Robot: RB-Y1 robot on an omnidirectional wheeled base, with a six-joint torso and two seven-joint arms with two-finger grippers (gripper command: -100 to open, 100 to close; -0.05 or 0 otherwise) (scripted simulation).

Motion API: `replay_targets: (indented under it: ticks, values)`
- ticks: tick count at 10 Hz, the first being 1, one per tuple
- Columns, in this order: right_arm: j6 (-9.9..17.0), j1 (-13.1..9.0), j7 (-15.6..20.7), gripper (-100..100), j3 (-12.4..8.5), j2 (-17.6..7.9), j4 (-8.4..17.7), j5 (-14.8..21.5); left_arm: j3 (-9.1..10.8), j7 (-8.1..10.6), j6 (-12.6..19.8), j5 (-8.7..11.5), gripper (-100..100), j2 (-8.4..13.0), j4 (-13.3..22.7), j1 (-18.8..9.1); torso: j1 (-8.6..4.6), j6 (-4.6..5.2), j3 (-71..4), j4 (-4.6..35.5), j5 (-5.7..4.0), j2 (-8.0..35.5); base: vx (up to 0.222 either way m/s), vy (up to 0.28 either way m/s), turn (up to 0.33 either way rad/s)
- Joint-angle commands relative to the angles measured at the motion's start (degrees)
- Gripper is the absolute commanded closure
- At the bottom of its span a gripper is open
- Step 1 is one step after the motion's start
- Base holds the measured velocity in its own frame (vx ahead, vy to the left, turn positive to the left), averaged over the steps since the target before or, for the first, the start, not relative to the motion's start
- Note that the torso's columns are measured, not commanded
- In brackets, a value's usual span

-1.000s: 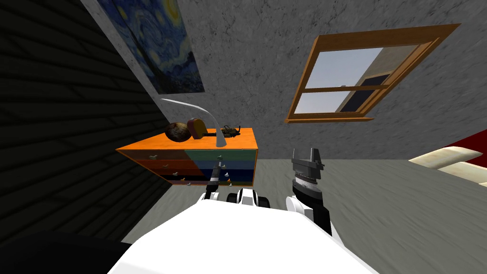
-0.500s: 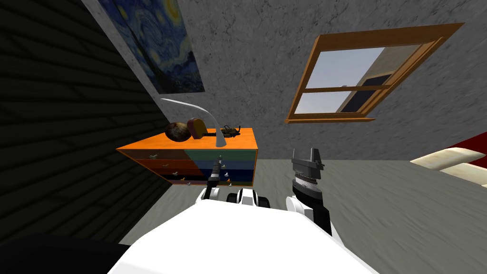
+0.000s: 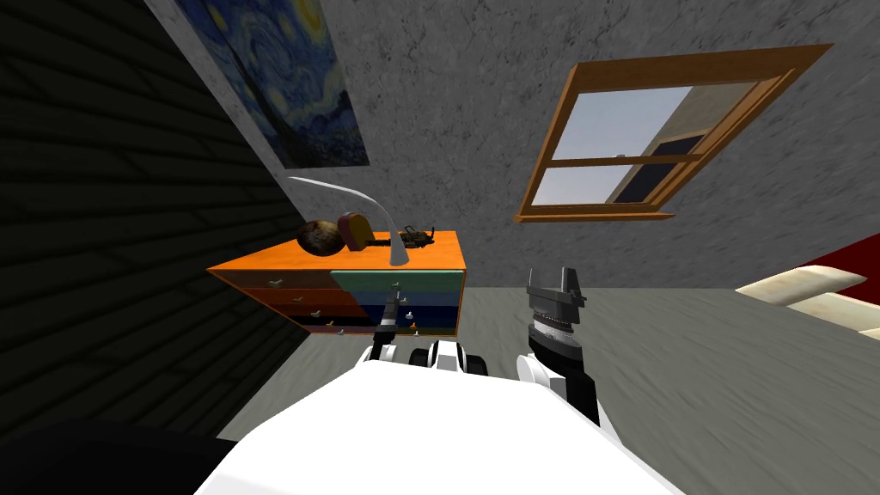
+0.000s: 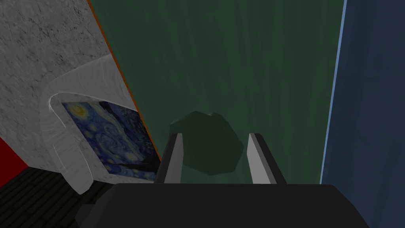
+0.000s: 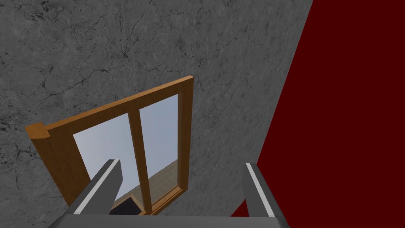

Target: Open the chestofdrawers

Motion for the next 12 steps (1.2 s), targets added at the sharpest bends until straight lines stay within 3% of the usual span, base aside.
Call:
replay_targets:
  ticks: [1, 4, 5, 6, 9, 10, 11, 12]
  values:
    - [0.0, 0.0, 0.0, 0, 0.0, 0.0, 0.0, 0.0, -0.01, 0.42, 1.7, 0.0, 100, 0.5, -1.5, -0.4, -0.05, -0.02, 0.1, 0.0, -0.01, 0.3, -0.147, -0.026, 0.033]
    - [0.0, 0.0, 0.0, 0, 0.0, 0.0, 0.0, 0.0, -0.03, 1.05, 4.2, 0.0, 100, 1.2, -3.7, -0.9, 0.01, -0.15, 0.2, 0.3, -0.14, 0.4, -0.203, -0.029, 0.025]
    - [0.0, 0.0, 0.0, 0, 0.0, 0.0, 0.0, 0.0, -0.15, 0.85, 4.0, -0.1, 100, 1.0, -2.3, -1.0, -0.17, -0.14, 0.2, 0.3, -0.22, 0.4, -0.094, -0.036, 0.015]
    - [0.0, 0.0, 0.0, 0, 0.0, 0.0, 0.0, 0.0, -2.8, 0.33, 3.7, 2.5, 100, 2.5, -0.4, -2.7, -0.16, -0.01, 0.0, 0.3, -0.21, 0.0, -0.064, -0.029, 0.185]
    - [0.0, 0.0, 0.0, 0, 0.0, 0.0, 0.0, 0.0, -7.44, -0.84, 2.5, 7.2, 100, 5.5, 3.1, -6.5, -0.18, 0.16, 0.1, 0.2, -0.11, 0.1, -0.072, -0.035, 0.165]
    - [0.0, 0.0, 0.0, 0, 0.0, 0.0, 0.0, 0.0, -8.12, -0.84, 2.5, 7.7, 100, 5.5, 3.1, -6.5, -0.23, 0.12, 0.1, 0.2, -0.13, 0.2, -0.04, -0.015, 0.082]
    - [0.0, 0.0, 0.0, 0, 0.0, 0.0, 0.0, 0.0, -10.14, -1.43, 1.9, 10.1, 100, 7.0, 4.9, -8.4, -0.29, 0.22, 0.1, 0.3, -0.13, 0.2, -0.048, -0.023, 0.143]
    - [0.0, 0.0, 0.0, 0, 0.0, 0.0, 0.0, 0.0, -10.78, -1.43, 1.9, 10.3, 100, 7.0, 4.9, -8.4, -0.33, 0.14, 0.2, 0.3, -0.16, 0.3, -0.045, -0.024, 0.089]
